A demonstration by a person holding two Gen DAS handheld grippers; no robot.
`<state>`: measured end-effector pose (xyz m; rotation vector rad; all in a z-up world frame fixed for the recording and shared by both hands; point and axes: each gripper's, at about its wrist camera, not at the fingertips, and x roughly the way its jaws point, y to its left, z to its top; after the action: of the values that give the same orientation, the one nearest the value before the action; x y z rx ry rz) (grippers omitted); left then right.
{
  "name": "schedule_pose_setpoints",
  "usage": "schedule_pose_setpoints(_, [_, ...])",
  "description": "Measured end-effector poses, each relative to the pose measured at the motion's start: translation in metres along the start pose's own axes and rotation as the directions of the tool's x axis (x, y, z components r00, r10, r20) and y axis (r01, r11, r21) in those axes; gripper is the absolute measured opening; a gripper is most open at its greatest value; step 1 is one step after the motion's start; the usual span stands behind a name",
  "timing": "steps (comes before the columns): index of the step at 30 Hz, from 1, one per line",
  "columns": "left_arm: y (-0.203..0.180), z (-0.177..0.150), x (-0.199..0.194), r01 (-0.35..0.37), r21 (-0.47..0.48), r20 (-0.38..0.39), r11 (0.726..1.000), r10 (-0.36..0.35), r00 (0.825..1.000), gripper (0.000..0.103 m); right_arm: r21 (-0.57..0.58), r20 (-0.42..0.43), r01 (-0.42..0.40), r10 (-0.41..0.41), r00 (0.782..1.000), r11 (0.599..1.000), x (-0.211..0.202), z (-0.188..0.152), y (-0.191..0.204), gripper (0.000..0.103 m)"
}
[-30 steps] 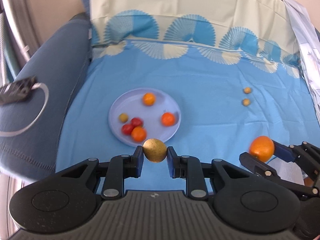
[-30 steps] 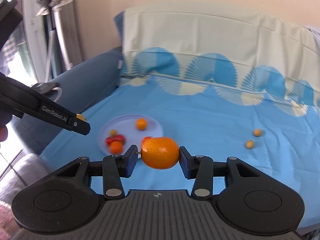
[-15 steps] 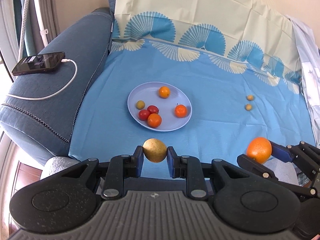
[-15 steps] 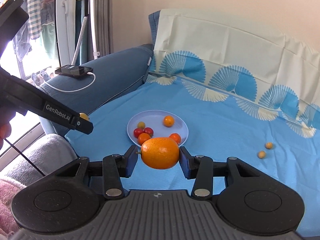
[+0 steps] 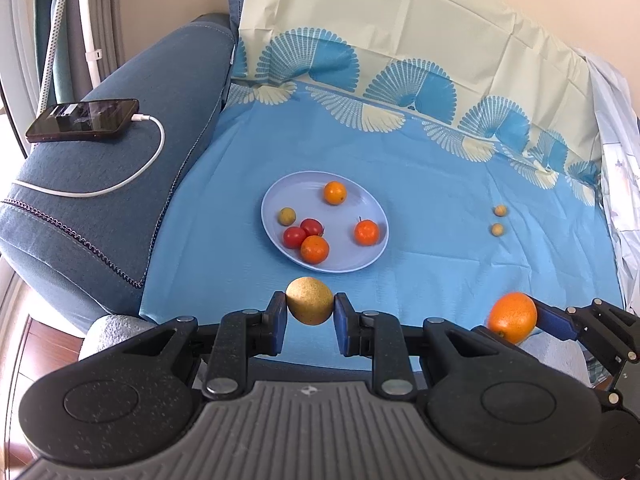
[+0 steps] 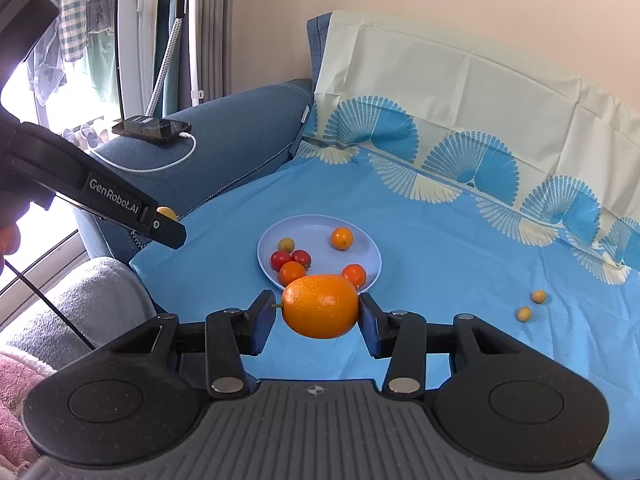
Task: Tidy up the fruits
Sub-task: 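Carry the tan fruit and tangerine over the blue plate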
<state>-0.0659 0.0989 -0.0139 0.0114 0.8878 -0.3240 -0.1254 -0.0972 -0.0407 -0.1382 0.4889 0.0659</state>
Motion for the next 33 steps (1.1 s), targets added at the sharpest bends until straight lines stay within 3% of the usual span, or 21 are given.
schedule_pose_setpoints(21, [0.009, 0.04, 0.037, -0.026, -0.023, -0.024, 0.999, 0.026, 0.999, 0.027, 0.032, -0.047, -0.011, 0.012, 0.999, 0.999, 0.043, 0.015, -0.014, 0.047])
schedule_pose_setpoints(33, [-0.001, 0.086, 0.098, -0.048, 0.005, -0.051, 0.999, 0.048, 0.998, 0.027, 0.067, -0.05, -0.005, 0.008, 0.999, 0.998, 0.107, 0.032, -0.034, 0.047])
